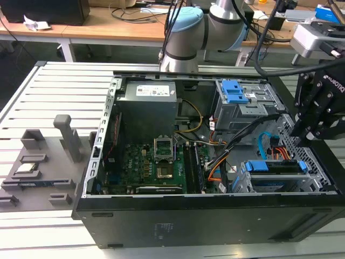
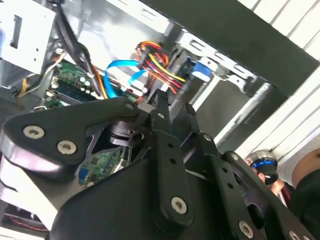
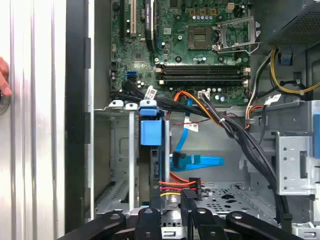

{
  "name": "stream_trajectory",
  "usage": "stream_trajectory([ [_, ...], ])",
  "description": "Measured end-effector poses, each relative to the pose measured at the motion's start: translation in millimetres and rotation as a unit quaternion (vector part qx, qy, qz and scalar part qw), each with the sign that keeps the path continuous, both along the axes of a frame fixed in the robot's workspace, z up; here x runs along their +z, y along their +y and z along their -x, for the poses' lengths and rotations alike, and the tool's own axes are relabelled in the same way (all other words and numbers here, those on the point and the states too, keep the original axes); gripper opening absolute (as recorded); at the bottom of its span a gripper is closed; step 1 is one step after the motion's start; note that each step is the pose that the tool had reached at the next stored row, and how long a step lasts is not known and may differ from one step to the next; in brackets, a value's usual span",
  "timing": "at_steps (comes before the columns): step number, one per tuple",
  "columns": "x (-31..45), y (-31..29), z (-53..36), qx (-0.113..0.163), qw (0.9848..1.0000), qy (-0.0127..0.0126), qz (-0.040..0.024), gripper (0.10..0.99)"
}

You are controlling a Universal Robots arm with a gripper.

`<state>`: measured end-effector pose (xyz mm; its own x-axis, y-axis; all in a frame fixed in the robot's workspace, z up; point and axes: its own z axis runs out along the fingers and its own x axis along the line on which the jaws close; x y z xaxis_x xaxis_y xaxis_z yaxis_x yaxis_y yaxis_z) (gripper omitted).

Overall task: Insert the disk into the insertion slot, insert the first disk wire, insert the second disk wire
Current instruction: 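Insert the second disk wire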

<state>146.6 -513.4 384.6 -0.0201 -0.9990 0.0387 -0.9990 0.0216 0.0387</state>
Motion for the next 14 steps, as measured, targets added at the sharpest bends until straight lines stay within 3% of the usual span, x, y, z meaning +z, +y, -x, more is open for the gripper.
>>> stream_trajectory([
  [2,-0.4,3.6,8.7,0.000,1.0000,0.0000,0.0001,0.302],
  [7,-2.2,3.8,29.4,0.000,1.0000,0.0000,0.0007,0.302],
  [8,-3.3,3.8,32.7,0.000,1.0000,0.0000,0.0015,0.302],
  [9,-9.5,3.9,36.8,0.000,1.0000,0.0000,0.0036,0.302],
  [14,-11.0,3.8,36.9,0.000,1.0000,0.0000,0.0087,0.290],
])
